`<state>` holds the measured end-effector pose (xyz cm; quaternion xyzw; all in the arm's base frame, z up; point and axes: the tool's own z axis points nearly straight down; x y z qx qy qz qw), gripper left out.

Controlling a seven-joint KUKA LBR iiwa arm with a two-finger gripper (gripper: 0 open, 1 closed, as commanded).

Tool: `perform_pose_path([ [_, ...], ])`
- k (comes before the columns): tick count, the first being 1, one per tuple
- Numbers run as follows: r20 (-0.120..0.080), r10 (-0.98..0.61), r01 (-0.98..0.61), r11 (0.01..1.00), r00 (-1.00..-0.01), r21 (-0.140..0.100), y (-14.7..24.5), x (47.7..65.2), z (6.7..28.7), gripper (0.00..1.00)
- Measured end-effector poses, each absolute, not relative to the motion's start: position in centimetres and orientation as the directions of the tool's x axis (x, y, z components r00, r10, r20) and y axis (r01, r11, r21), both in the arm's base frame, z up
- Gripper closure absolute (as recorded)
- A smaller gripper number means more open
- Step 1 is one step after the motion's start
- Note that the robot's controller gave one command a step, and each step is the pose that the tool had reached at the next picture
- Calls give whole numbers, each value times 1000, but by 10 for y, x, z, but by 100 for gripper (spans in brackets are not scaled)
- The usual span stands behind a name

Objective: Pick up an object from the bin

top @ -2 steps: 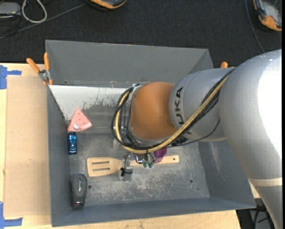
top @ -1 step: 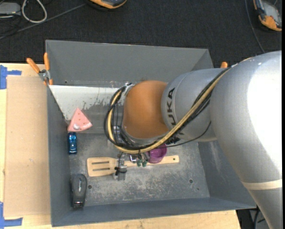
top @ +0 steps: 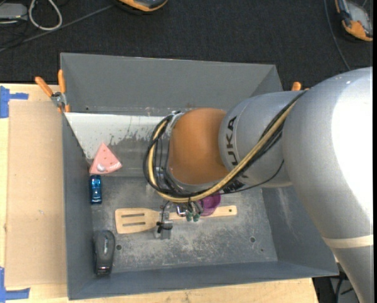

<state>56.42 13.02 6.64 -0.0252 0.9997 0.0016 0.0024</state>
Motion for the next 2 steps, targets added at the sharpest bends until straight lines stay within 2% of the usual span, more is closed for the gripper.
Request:
perform_pose_path([
  [1,-8,-54,-54,999,-999,6,145,565,69,100],
  [2,-8,-53,-53,999,-999,6,145,566,69,100],
])
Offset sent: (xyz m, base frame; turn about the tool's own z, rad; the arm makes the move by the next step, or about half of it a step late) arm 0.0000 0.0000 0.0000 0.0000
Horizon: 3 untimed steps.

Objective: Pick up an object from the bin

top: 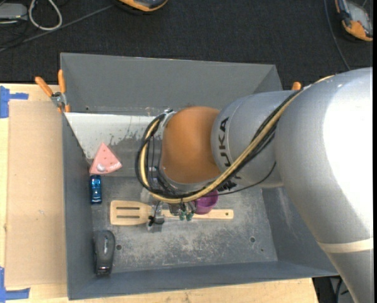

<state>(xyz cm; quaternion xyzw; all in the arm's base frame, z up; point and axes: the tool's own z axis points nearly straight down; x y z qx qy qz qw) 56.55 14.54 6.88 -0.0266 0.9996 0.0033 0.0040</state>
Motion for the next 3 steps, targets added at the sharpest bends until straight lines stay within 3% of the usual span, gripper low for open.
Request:
perform_pose_path([
  [1,-1,-52,-52,999,-999,5,145,563,91,100],
  [2,-8,-52,-52,999,-999,6,145,565,112,100],
  [3,3,-50,-50,999,-999,4,145,562,148,100],
])
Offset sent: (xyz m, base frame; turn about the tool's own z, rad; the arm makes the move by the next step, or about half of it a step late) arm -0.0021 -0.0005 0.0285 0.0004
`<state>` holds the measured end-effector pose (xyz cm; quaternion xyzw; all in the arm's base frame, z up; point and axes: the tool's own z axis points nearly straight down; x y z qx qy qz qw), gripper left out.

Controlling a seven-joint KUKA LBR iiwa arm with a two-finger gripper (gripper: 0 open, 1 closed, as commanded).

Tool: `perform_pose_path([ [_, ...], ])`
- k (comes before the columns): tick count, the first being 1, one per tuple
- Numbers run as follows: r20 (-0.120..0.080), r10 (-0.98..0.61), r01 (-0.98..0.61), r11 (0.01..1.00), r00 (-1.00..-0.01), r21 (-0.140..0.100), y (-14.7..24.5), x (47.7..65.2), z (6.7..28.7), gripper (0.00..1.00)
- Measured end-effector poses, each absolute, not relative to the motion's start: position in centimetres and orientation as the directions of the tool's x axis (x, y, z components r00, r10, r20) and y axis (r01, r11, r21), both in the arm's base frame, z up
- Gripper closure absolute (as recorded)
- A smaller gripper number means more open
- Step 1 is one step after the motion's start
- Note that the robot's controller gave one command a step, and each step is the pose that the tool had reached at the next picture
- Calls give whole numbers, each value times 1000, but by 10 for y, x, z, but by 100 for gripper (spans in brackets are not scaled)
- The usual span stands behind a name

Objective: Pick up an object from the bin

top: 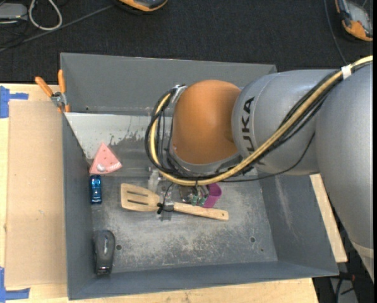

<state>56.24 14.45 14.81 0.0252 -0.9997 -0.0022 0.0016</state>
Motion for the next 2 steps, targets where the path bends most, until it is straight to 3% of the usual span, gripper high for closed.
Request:
perform_pose_path([
  [2,-4,-49,-49,999,-999,6,145,565,228,100],
])
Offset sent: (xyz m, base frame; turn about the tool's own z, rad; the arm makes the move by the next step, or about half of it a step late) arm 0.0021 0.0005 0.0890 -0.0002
